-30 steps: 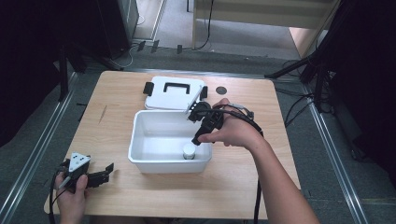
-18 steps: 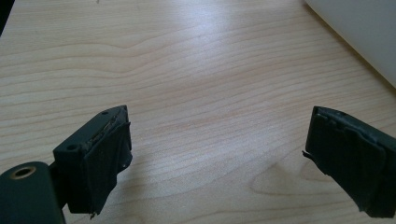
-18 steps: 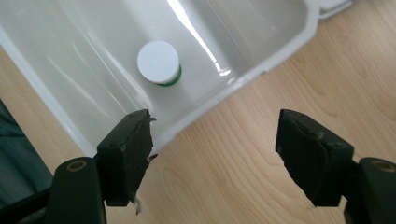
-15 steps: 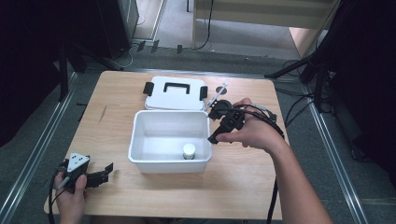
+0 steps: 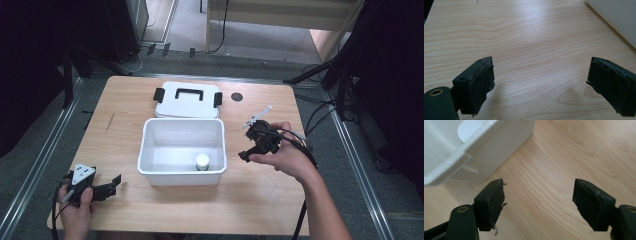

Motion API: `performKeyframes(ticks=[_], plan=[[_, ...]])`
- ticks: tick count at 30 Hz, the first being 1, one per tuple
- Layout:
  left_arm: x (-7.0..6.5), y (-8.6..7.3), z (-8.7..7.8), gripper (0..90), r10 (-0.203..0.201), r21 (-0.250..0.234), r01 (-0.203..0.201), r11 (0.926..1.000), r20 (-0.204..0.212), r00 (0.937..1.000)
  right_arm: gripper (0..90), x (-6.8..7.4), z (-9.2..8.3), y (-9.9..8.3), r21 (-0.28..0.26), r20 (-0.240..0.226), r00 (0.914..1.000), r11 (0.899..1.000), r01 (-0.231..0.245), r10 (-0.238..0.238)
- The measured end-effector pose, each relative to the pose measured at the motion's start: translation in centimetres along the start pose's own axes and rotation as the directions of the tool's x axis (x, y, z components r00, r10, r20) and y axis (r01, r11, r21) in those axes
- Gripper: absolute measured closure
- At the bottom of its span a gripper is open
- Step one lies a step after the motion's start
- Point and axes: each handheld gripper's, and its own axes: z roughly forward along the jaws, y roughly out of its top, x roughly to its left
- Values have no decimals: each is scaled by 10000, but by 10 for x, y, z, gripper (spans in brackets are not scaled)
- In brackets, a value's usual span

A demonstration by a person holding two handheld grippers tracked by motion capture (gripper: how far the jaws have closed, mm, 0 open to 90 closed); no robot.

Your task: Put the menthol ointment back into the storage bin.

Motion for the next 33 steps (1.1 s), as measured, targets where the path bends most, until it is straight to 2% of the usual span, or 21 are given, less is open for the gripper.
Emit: performKeyframes(ticks=[5, 8, 9, 10, 11, 12, 14, 15, 17, 18, 20, 21, 22, 26, 27, 28, 29, 30, 31, 32, 33], plan=[[0, 0, 0, 77, -69, -64, 69, 10000, -9, 10000, 247, -4, 15, -24, -517, 169, 9994, 9982, -304, 313], [1, 0, -1, 77, -52, -75, 52, 10000, 14, 10000, 229, -6, 24, -39, -894, 291, 9978, 9943, -574, 602], [1, 0, -1, 77, -62, -70, 62, 10000, 31, 10000, 218, -7, 30, -50, -1202, 422, 9952, 9893, -828, 885], [1, 0, -1, 77, -81, -92, 81, 9999, 25, 10000, 218, -7, 30, -50, -1202, 422, 9952, 9893, -828, 885], [1, -1, -1, 77, -75, -66, 75, 9999, 52, 10000, 203, -8, 37, -62, -1526, 464, 9926, 9828, -1041, 1123], [1, -1, -1, 77, -75, -66, 75, 9999, 52, 10000, 203, -8, 37, -62, -1526, 464, 9926, 9828, -1041, 1123], [1, -1, -1, 77, -111, -66, 111, 9999, 79, 9999, 189, -10, 44, -76, -1916, 478, 9888, 9729, -1297, 1413], [1, -1, -1, 77, -125, -110, 126, 9999, 73, 9999, 186, -10, 47, -83, -2142, 456, 9864, 9660, -1445, 1577], [1, -1, -2, 77, -163, -135, 164, 9998, 81, 9998, 171, -14, 55, -105, -2755, 444, 9772, 9428, -1878, 2076], [1, -1, -1, 77, -197, -168, 198, 9997, 99, 9998, 171, -14, 55, -105, -2755, 444, 9772, 9428, -1878, 2076], [2, -1, -2, 77, -224, -172, 226, 9996, 128, 9997, 169, -15, 59, -120, -3130, 416, 9681, 9234, -2220, 2469], [2, -1, -2, 77, -229, -190, 232, 9996, 132, 9997, 168, -18, 63, -136, -3602, 427, 9558, 8968, -2570, 2910], [2, -1, -3, 77, -253, -198, 256, 9995, 138, 9996, 168, -18, 63, -136, -3602, 427, 9558, 8968, -2570, 2910], [3, -2, -3, 77, -335, -295, 340, 9990, 162, 9993, 169, -23, 67, -169, -4202, 321, 9264, 8461, -3280, 3751], [3, -2, -4, 77, -360, -332, 364, 9988, 144, 9992, 172, -23, 69, -184, -4425, 409, 9160, 8292, -3415, 3991], [3, -2, -4, 77, -360, -332, 364, 9988, 144, 9992, 172, -23, 69, -184, -4425, 409, 9160, 8292, -3415, 3991], [4, -2, -4, 77, -362, -330, 366, 9988, 125, 9993, 179, -23, 68, -197, -4803, 395, 8989, 7972, -3658, 4363], [4, -2, -4, 77, -403, -355, 407, 9985, 113, 9991, 179, -23, 68, -197, -4803, 395, 8989, 7972, -3658, 4363], [4, -2, -4, 77, -445, -376, 450, 9983, 135, 9989, 191, -22, 62, -207, -5354, 342, 8826, 7543, -3800, 4690], [4, -2, -4, 77, -445, -376, 450, 9983, 135, 9989, 191, -22, 62, -207, -5354, 342, 8826, 7543, -3800, 4690], [4, -2, -4, 77, -454, -373, 458, 9983, 138, 9989, 192, -23, 58, -214, -5591, 456, 8663, 7314, -3905, 4974]])
